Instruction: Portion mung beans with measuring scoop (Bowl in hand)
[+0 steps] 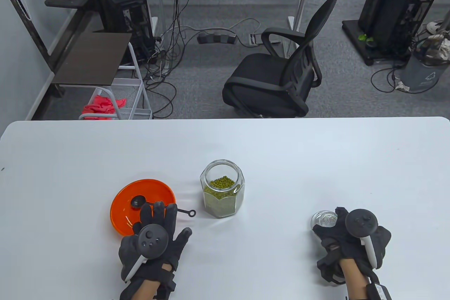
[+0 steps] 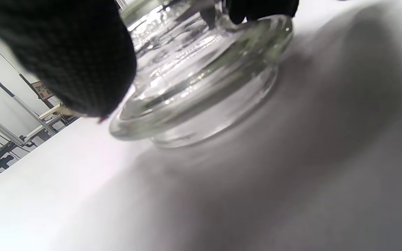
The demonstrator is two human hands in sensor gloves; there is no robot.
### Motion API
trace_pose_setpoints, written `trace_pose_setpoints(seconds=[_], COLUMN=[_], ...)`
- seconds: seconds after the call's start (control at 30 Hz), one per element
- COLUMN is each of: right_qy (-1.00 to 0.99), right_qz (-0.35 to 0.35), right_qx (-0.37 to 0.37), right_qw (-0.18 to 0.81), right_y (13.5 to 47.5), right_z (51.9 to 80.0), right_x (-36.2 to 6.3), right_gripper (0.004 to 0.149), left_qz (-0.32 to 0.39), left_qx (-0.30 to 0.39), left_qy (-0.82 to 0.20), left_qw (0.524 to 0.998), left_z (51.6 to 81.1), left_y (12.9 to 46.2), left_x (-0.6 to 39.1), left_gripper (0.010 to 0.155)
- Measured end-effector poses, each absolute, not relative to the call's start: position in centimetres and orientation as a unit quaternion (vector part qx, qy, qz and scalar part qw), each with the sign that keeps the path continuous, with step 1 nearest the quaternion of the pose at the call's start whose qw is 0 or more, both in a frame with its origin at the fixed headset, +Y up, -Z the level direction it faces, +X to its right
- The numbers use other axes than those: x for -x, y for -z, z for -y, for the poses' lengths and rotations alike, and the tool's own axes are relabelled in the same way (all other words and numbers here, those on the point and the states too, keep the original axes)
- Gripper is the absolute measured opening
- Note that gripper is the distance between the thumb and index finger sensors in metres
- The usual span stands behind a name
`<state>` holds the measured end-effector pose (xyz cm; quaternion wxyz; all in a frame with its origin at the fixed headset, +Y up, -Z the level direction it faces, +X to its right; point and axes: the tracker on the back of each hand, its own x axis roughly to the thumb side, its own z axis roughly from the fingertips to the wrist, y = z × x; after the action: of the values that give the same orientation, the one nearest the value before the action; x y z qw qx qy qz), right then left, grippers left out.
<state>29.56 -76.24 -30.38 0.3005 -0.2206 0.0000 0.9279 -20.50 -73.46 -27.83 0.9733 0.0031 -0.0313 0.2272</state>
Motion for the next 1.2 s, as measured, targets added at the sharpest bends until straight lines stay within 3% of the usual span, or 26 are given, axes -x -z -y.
trace_pose_setpoints(seconds=[0.27,0.63,0.93,1.2], right_qy=[-0.924,-0.955,-0.961,-0.965], right_qz=[0.013,0.081,0.072,0.069], right_qx=[0.166,0.066,0.042,0.036], right_qw=[0.343,0.277,0.263,0.250], right_y=[29.5,28.4,28.2,28.1], right_z=[74.4,71.8,71.8,71.7], right_x=[-28.6,-24.4,-23.1,-22.5], right_gripper=[0.092,0.090,0.090,0.090], left_qz=[0.028,-0.021,-0.066,-0.127], left_qx=[0.010,0.013,0.031,0.093], left_qy=[-0.214,-0.199,-0.194,-0.192], left_qw=[0.976,0.980,0.978,0.969], left_z=[73.1,71.1,69.0,69.0], left_y=[28.3,30.0,32.4,34.8], left_x=[20.5,23.2,25.8,28.8], left_gripper=[0.082,0.083,0.085,0.089])
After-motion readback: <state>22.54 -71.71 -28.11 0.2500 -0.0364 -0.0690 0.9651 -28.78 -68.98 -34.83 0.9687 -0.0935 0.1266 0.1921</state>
